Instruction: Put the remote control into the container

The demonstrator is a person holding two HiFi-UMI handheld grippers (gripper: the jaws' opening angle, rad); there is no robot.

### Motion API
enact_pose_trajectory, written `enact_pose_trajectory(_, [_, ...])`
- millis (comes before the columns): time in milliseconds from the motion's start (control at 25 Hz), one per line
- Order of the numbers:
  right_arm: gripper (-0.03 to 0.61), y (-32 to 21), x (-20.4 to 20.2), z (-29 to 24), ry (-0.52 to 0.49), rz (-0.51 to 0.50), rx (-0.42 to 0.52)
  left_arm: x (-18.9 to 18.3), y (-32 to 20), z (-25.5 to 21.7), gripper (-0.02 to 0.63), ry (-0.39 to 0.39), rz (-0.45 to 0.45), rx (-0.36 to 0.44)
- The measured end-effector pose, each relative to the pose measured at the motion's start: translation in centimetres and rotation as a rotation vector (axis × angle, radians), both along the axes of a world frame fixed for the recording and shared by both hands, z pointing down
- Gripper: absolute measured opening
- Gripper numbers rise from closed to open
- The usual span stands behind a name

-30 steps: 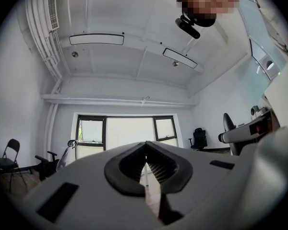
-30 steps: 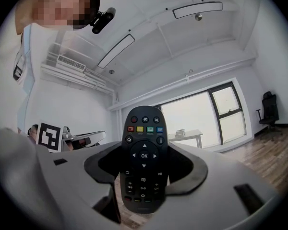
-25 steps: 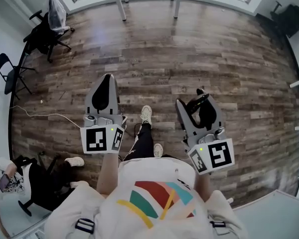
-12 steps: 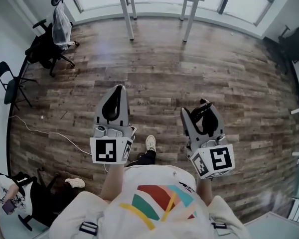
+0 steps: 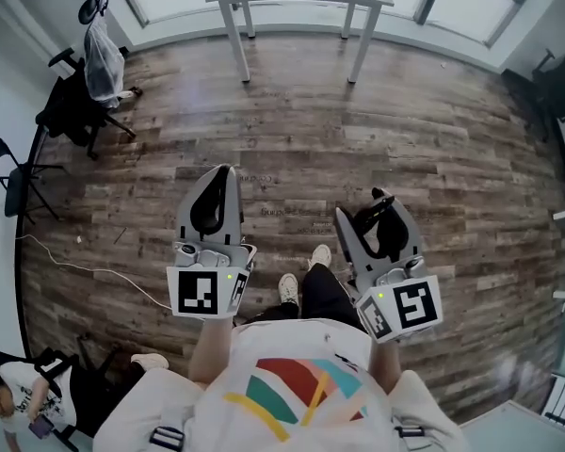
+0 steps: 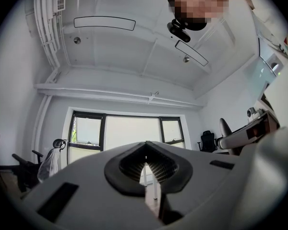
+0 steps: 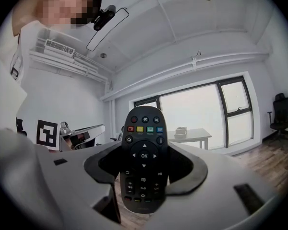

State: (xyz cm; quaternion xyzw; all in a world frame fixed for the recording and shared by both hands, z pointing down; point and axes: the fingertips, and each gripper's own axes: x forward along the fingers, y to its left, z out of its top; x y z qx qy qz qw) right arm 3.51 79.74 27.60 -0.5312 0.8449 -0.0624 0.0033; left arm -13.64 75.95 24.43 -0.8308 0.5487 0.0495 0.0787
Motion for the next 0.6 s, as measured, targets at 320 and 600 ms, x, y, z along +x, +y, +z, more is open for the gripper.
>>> enact_pose_trajectory(320, [0.258, -12.5, 2.0, 1.0, -0.014, -0.03, -0.005, 3.0, -11.6, -0.1, 0.008, -0.014, -0.004, -0.003])
enact_pose_trajectory(600, [0.258, -22.7, 3.9, -0.2, 0.008, -0.054, 0.032, 5.5, -21.2, -3.5, 0.008, -0.05, -0.026, 0.07])
